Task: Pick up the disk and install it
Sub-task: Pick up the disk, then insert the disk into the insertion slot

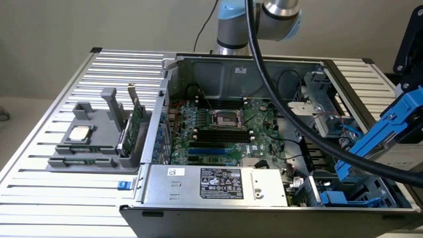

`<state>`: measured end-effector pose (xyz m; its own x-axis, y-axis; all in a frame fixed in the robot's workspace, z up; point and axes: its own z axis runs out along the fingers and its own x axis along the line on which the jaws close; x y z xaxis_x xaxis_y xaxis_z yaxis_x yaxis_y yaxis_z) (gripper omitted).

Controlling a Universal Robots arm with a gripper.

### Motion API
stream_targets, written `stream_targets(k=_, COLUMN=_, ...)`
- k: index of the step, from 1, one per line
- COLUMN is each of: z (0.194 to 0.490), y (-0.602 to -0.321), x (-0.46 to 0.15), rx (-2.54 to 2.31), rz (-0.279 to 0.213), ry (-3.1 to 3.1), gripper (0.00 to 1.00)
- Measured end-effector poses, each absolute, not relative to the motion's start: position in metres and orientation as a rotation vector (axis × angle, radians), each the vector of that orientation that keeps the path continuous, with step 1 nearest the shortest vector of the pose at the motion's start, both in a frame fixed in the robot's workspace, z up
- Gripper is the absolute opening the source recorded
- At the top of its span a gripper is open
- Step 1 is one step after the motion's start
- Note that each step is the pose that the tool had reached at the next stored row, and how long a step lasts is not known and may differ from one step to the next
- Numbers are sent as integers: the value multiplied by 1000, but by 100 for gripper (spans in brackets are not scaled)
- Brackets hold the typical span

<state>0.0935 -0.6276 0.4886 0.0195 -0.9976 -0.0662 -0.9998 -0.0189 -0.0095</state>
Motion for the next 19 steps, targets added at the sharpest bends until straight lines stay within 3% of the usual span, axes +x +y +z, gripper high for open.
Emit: stream_targets(k=19, z=485, y=-620, x=94, rx=-2215, rz=55, ry=2173, gripper=33)
